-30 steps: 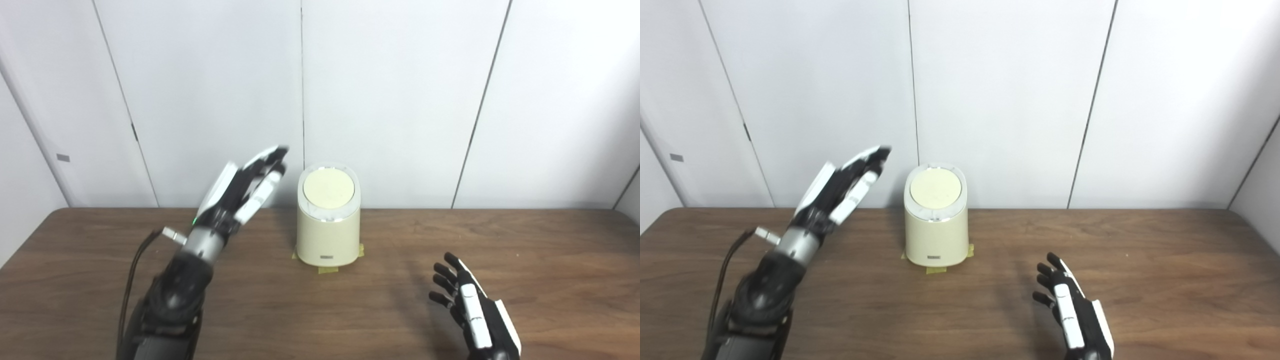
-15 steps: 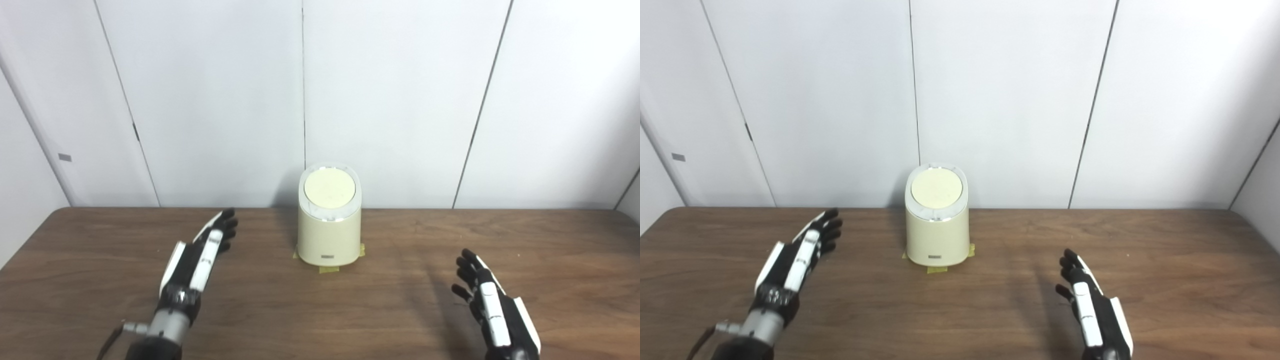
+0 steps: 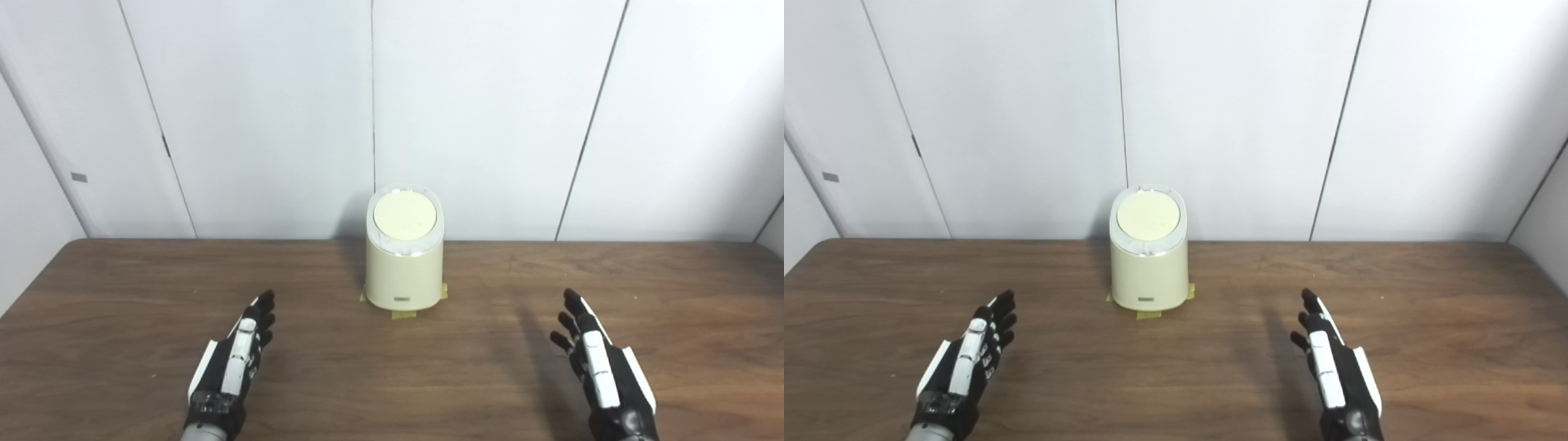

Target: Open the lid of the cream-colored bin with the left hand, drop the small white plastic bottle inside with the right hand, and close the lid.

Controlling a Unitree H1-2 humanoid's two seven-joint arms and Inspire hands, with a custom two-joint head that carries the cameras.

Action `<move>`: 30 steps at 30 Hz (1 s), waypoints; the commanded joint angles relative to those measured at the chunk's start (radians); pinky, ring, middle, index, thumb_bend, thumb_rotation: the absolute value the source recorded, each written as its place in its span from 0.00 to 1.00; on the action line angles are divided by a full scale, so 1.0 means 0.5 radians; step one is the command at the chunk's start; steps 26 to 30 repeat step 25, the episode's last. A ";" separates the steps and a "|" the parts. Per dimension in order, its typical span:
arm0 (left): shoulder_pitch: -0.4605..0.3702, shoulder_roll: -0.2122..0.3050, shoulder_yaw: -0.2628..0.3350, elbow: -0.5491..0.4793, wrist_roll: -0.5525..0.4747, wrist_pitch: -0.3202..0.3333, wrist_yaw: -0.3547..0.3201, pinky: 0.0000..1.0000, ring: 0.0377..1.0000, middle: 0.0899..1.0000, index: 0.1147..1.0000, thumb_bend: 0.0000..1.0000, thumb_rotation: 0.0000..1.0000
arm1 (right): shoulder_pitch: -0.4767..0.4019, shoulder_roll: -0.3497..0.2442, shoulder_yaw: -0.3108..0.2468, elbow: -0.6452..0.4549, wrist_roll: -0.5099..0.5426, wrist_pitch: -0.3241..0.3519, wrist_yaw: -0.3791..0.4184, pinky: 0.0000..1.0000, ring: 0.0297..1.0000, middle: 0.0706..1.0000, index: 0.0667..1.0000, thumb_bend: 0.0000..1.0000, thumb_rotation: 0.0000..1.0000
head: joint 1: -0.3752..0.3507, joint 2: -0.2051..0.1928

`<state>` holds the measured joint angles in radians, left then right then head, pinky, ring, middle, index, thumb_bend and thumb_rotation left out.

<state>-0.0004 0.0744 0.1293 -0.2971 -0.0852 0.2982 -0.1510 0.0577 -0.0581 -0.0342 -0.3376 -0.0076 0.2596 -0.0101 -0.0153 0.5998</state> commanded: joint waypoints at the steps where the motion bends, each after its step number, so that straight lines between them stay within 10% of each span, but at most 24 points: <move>1: -0.036 0.030 0.008 -0.026 -0.043 -0.062 0.013 1.00 1.00 1.00 1.00 0.43 1.00 | -0.047 0.004 -0.011 -0.074 0.012 -0.035 0.001 0.94 1.00 1.00 0.99 0.61 0.99 | -0.004 0.004; 30: 0.007 -0.008 -0.067 -0.178 0.001 -0.030 0.150 1.00 1.00 0.99 0.98 0.43 1.00 | -0.002 -0.033 -0.048 -0.102 0.050 -0.014 0.016 0.94 0.98 0.98 0.99 0.63 1.00 | 0.024 0.089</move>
